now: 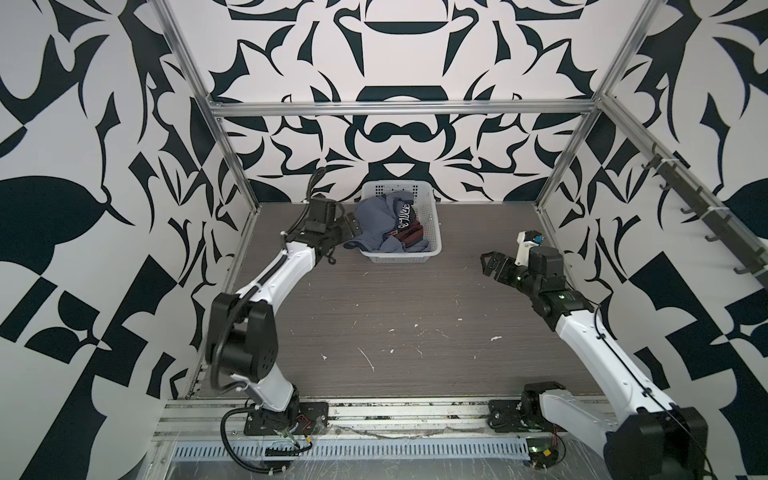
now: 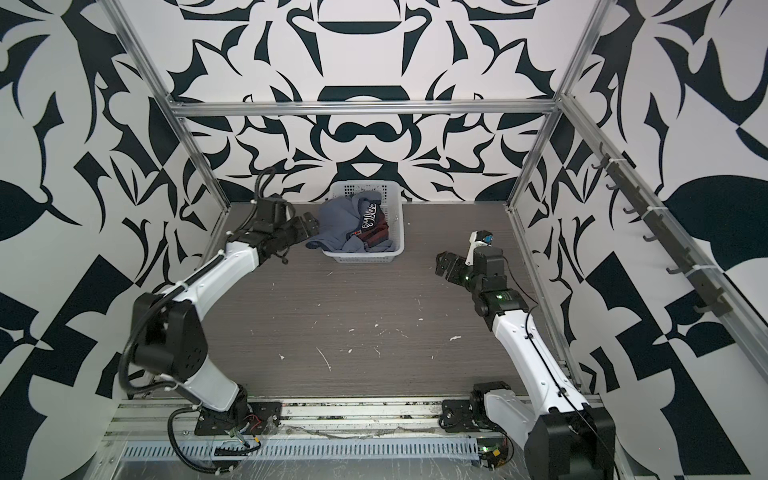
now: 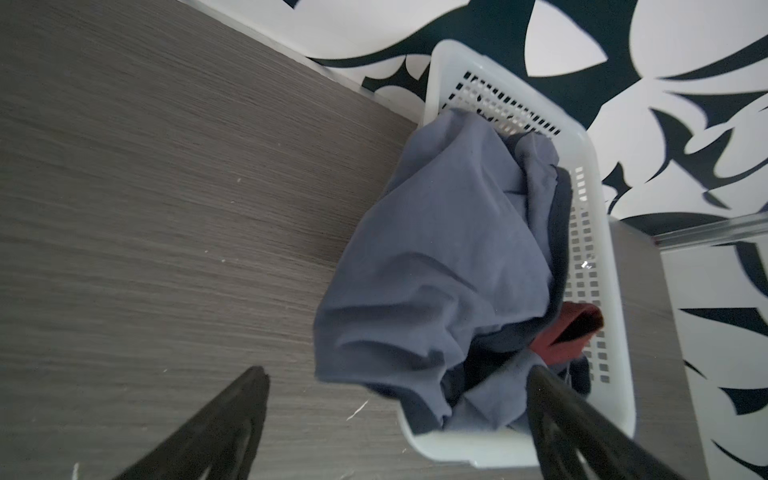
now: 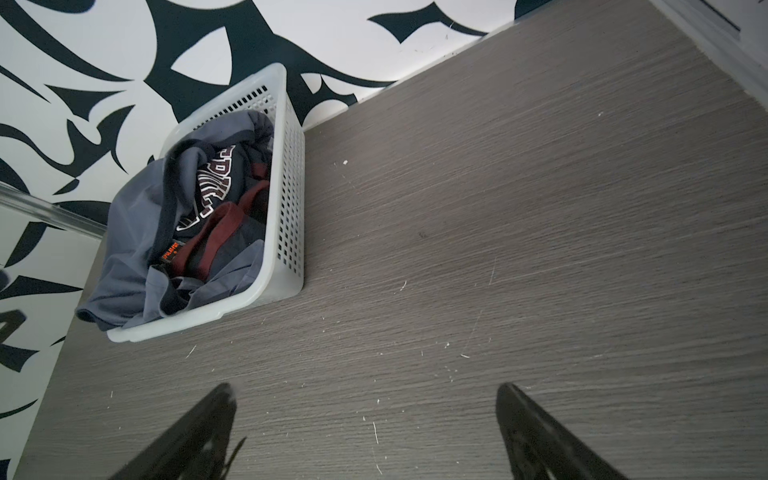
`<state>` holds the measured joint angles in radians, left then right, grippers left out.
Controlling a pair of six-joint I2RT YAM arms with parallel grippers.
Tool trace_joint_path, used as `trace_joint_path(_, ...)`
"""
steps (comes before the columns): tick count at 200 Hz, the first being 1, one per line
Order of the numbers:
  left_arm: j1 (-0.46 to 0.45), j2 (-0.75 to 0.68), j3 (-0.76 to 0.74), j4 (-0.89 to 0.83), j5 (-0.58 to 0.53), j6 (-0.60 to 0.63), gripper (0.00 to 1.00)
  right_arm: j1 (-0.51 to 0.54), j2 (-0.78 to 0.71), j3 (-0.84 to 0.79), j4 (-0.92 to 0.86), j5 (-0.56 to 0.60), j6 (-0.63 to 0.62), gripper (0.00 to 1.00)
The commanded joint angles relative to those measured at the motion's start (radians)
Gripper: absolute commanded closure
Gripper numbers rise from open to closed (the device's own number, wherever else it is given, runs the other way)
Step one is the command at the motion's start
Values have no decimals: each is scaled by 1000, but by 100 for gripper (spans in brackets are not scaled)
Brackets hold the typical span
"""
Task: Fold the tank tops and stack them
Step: 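Reach the left gripper into the basket and grasp the grey-blue tank top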
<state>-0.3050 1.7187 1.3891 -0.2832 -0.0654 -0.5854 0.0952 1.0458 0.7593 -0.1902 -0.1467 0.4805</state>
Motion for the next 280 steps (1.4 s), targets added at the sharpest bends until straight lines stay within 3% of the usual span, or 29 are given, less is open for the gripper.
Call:
trace_joint_path(1, 0, 127, 141, -140, -42, 36, 1, 6, 3, 7, 59, -40, 20, 1)
trace_joint_path(45, 0, 341, 383, -247, -23, 50, 0, 26, -1, -9, 57, -44, 16, 2)
trace_joint_path(66, 0, 404, 459, -273, 12, 50, 7, 26, -7, -20, 52, -44, 14, 3)
trace_joint_path(78, 1, 428, 495, -283, 38, 47, 14, 27, -12, -26, 49, -46, 12, 3)
trace_joint_path(151, -38, 446, 614, -275, 106, 57, 84, 27, -17, -34, 33, -41, 4, 5)
trace_joint_path(163, -57, 446, 636, -268, 112, 67, 90, 26, -16, -34, 32, -39, 6, 6)
trace_joint_path(174, -78, 455, 655, -260, 113, 82, 89, 27, -15, -35, 34, -37, 10, 6)
trace_joint_path(187, -98, 480, 693, -274, 89, 91, 74, 27, -13, -35, 33, -38, 15, 6)
trace_joint_path(202, -108, 523, 750, -317, 55, 91, 65, 26, -15, -34, 31, -43, 17, 6)
trace_joint_path(228, -121, 620, 859, -401, 6, 101, 40, 26, -22, -36, 26, -40, 17, 6)
trace_joint_path(257, -145, 706, 941, -434, 15, 123, 35, 26, -23, -44, 24, -38, 16, 6)
trace_joint_path(280, -151, 732, 950, -424, 38, 113, 44, 27, -17, -49, 26, -40, 14, 7)
